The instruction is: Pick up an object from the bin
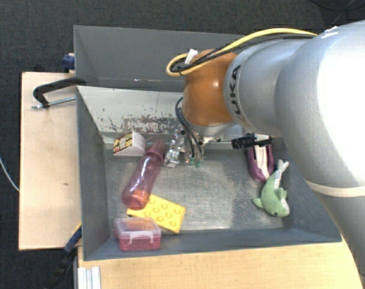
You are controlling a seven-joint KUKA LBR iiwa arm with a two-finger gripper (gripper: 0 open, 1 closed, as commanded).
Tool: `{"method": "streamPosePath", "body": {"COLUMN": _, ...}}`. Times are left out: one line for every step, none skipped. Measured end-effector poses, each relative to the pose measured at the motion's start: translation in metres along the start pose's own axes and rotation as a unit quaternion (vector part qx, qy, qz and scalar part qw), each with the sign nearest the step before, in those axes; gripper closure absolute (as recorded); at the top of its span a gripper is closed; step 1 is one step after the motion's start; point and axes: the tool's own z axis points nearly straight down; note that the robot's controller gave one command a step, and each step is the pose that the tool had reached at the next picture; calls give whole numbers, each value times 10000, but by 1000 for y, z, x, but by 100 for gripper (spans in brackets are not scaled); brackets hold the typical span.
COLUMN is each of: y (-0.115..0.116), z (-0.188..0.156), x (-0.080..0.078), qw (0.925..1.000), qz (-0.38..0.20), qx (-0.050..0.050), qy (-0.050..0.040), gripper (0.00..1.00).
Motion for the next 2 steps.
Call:
{"method": "streamPosePath", "body": {"y": 11, "z": -40, "x": 2, "qw": 10000, "qz": 61, "qx": 16, "qy": 37, "gripper": 100}}
{"method": "streamPosePath", "body": {"y": 18, "z": -91, "x": 1, "qw": 10000, "qz": 35, "qx": -17, "qy": -14, "gripper": 100}}
